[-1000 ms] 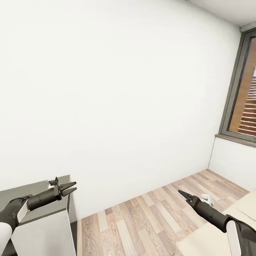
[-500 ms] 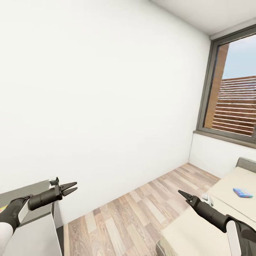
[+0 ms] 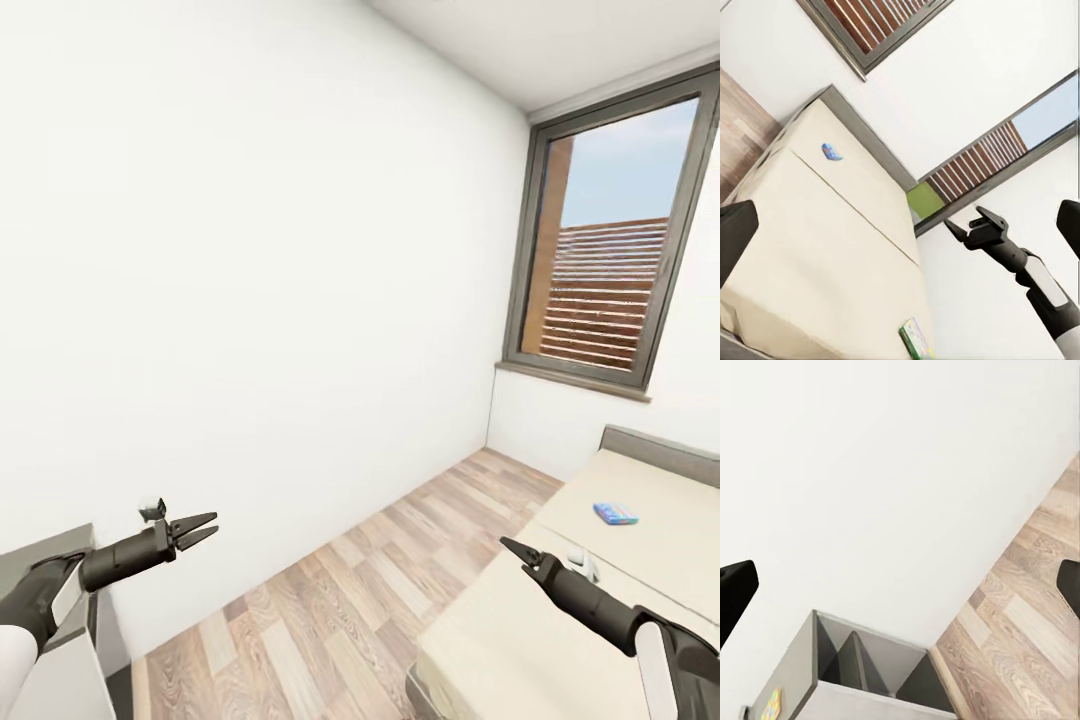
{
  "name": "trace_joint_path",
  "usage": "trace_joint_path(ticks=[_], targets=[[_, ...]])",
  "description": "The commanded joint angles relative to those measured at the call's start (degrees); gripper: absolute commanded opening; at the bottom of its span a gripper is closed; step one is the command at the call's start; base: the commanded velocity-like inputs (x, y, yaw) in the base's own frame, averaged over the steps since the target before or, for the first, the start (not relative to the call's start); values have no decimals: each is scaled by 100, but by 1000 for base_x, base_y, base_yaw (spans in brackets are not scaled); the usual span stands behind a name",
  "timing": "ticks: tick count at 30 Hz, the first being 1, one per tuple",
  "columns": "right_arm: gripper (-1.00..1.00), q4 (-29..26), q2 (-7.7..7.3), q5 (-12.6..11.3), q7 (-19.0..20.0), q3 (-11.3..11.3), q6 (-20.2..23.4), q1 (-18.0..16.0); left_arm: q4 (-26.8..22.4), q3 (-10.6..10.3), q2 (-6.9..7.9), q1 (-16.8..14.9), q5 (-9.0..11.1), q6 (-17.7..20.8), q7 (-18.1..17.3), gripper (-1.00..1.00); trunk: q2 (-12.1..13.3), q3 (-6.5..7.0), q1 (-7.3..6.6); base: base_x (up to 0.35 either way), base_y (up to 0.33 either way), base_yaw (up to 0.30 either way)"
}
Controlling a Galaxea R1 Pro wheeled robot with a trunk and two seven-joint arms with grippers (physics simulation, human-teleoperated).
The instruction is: Put all the toys in the child's room - the three board games (two on the bed and one on the table), the two jigsaw puzzles on the table, and the tennis ball on the table - inside the toy box on the table in the child's room.
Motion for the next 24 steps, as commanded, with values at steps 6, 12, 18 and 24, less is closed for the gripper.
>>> trace_joint_path(ticks=[6,12,18,24], targets=[[100,63,1,-2,19,-9,24,-5,-1,7,1,-2,-2,47,-18,100,-4,-3,2,0,0,-278],[100,84,1,-2,14,-9,18,-5,-1,7,1,1,-2,44,-14,100,-4,-3,2,0,0,-278],[100,88,3,-1,12,-9,16,-5,-1,7,1,-1,-2,43,-20,100,-4,-3,2,0,0,-277],[100,96,3,2,10,-9,12,-5,-1,5,1,1,-2,43,-21,100,-4,-3,2,0,0,-277]])
